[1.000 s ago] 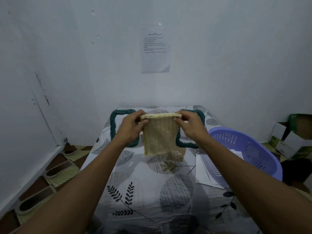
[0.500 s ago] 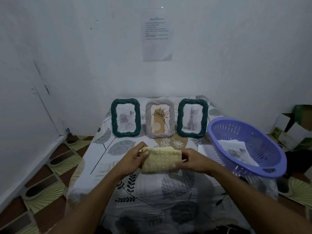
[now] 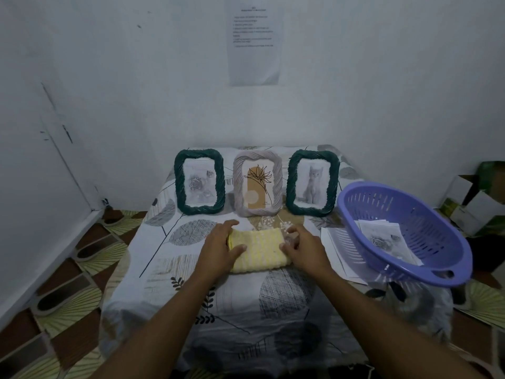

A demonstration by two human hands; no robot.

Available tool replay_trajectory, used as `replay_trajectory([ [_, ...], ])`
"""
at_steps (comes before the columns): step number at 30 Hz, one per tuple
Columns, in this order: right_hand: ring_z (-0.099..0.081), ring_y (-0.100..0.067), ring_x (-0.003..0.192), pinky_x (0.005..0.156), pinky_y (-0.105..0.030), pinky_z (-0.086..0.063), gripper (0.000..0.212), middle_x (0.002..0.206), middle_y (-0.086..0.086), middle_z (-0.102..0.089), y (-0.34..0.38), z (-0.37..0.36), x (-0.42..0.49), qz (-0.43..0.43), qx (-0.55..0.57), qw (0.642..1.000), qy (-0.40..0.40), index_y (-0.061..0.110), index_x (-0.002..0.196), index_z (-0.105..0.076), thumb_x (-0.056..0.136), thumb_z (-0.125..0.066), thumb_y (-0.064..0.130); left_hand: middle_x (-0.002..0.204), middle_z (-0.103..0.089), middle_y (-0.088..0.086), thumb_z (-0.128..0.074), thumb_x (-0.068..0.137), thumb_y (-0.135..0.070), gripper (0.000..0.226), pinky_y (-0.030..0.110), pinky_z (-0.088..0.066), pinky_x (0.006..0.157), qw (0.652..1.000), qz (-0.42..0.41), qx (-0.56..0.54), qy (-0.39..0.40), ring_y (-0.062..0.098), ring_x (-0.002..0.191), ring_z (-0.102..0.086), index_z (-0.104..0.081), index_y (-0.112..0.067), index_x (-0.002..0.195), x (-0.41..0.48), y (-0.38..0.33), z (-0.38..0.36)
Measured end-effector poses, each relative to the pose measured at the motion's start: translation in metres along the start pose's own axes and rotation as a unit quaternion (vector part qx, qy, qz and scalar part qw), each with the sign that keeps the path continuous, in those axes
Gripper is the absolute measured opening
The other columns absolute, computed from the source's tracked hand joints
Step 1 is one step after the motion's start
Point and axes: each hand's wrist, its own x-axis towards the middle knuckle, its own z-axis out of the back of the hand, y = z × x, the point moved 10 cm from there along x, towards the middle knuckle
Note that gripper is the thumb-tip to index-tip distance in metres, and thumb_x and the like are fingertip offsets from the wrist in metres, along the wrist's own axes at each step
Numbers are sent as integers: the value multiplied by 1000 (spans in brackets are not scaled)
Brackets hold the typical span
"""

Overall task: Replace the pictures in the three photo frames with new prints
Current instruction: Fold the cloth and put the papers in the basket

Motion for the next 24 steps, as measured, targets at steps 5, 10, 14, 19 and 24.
replay_trajectory([
  [5,-62,-18,90,70,-24,-38,39,103,-1,-68,6,-4,-4,39,-39,998,-27,26,122,-59,84,-68,27,127,-59,-2,-59,92,-39,36,33,-35,94,991,-44,127,14,20,116,-46,-63,-27,125,-2,7,-14],
  [10,-64,-26,78,65,-34,-48,28,79,-12,-67,5,-11,-1,-12,-50,999,-8,1,84,-67,81,-65,28,120,-60,-3,-58,91,-43,36,36,-37,89,987,-58,152,-1,20,112,-47,-64,-29,123,-3,5,-13],
  [14,-55,-22,79,66,-31,-41,15,82,-4,-55,13,-22,4,-49,-49,995,66,20,72,-53,84,-63,23,118,-59,-7,-55,89,-48,37,35,-32,90,968,-59,245,-6,18,117,-41,-61,-33,122,-7,-1,-12],
  [19,-62,-22,102,85,-41,-54,16,108,-6,-67,73,-8,8,26,116,986,119,18,96,-59,87,-62,5,138,-47,0,-70,82,-33,68,37,-35,102,995,10,51,90,22,128,-38,-38,-25,141,6,-10,5],
  [24,-66,-22,96,82,-39,-56,24,104,-3,-72,129,-1,12,84,181,958,207,23,100,-60,86,-68,7,115,-68,0,-70,87,-24,35,24,-53,83,950,37,-222,216,15,106,-63,-63,-22,121,8,-40,29],
])
